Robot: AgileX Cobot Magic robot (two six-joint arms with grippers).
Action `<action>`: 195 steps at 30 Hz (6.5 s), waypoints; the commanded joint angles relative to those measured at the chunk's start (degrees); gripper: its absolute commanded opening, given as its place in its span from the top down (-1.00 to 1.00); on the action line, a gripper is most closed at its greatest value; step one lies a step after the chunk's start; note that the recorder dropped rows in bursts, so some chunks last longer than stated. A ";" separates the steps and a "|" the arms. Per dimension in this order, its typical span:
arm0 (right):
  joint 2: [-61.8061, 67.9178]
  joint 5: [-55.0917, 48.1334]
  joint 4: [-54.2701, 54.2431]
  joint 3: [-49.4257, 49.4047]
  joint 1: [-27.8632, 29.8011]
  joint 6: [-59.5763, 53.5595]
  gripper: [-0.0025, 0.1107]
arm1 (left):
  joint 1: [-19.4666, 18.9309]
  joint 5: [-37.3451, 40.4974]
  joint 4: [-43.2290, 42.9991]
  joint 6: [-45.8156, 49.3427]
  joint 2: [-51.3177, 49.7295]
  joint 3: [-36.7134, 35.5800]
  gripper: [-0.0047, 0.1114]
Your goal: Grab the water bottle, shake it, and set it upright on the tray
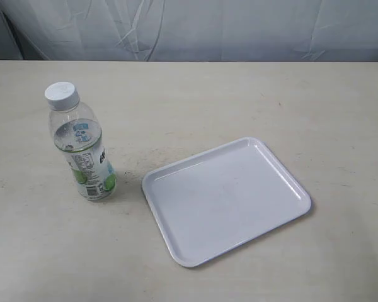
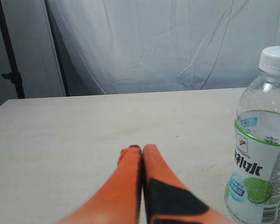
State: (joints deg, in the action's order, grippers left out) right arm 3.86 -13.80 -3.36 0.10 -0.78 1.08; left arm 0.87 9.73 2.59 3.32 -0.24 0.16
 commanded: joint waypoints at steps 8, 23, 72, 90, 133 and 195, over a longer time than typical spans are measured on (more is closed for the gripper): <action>-0.34 5.99 -58.16 -0.10 0.18 6.60 0.90 | 0.40 -0.68 -0.16 -0.15 0.24 -0.16 0.89; 6.96 14.64 -55.84 13.66 0.08 -27.14 0.97 | 0.40 -0.68 -0.16 -0.15 0.24 -0.16 0.89; 91.21 46.47 3.36 46.07 -58.67 -2.38 -0.89 | 0.40 -0.68 -0.16 -0.15 0.24 -0.16 0.89; 102.98 52.99 12.64 55.38 -58.67 8.32 -0.89 | 0.40 -0.68 -0.16 -0.15 0.24 -0.16 0.89; 115.77 39.00 14.78 68.84 -59.30 17.35 0.96 | 0.40 -0.79 -0.16 -0.15 0.24 -0.16 0.89; 82.00 31.58 -40.28 43.89 -57.01 -33.49 0.97 | 0.40 -0.79 -0.16 -0.15 0.24 -0.16 0.89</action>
State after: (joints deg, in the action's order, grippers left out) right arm 86.24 18.35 -26.94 43.89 -62.51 -17.95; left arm 0.87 9.73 2.59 3.32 -0.24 0.16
